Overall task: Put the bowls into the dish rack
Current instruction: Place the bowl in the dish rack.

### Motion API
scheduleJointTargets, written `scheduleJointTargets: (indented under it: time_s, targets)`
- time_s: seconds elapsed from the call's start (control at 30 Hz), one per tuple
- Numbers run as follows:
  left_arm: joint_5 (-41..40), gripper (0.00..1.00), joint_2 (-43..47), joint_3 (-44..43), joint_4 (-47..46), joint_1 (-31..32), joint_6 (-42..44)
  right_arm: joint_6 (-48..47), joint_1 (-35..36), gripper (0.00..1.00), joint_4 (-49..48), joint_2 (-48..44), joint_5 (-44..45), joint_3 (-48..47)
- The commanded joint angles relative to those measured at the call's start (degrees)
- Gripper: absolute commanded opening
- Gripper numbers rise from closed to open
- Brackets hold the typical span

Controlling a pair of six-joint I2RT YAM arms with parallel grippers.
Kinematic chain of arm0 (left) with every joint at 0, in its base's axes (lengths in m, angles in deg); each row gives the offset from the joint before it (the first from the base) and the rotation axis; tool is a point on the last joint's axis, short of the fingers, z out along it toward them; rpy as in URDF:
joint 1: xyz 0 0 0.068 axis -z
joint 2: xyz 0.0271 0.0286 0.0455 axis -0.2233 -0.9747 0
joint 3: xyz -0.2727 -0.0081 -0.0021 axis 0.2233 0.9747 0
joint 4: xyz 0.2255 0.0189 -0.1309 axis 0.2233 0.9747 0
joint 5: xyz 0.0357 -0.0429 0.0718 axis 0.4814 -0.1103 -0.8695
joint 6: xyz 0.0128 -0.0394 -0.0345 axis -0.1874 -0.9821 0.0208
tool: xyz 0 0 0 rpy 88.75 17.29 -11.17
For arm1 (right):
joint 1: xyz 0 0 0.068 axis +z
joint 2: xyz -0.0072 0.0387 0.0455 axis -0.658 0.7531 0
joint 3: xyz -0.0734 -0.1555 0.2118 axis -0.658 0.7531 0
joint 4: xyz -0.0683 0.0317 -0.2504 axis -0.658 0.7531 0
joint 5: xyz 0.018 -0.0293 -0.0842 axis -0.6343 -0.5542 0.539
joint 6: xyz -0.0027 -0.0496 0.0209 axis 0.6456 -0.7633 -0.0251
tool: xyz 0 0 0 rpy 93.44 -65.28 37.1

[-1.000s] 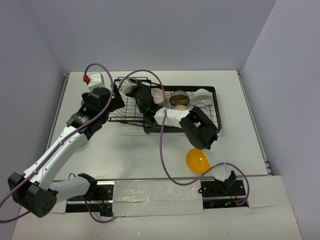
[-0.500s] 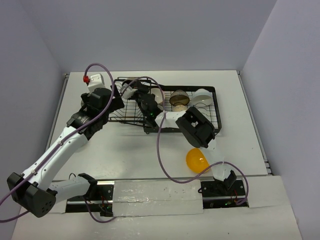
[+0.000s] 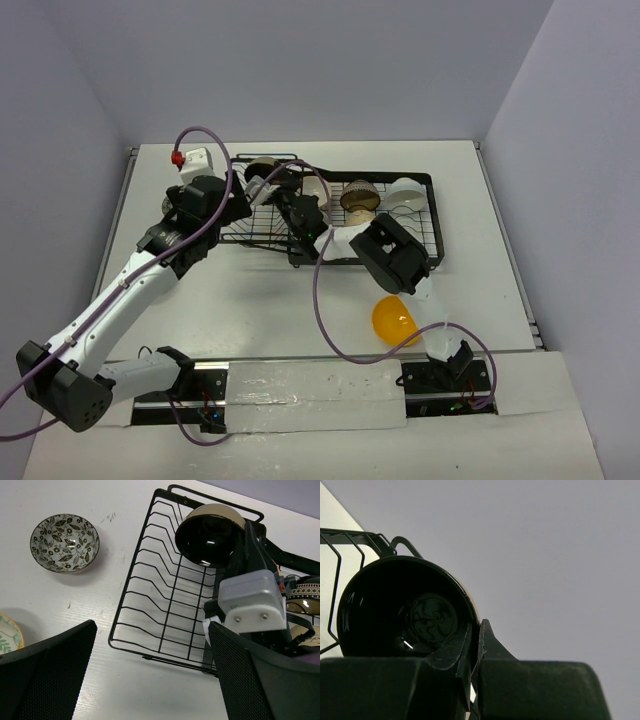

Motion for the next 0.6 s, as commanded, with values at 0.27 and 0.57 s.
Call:
scheduleJointTargets:
  time_s: [0.27,0.57]
  targets:
    - [1.84,0.99,-1.59,-1.84,-1.44,-0.05,-0.22,-3.85,-3.58,0.0,-16.14,0.58,-4.88,4.74]
    - [-1.24,0.91,-3.87,0.18,-1.0,-0.13,-0.83,-1.48,-3.58,0.0,-15.88,-0.65,-5.41,6.41]
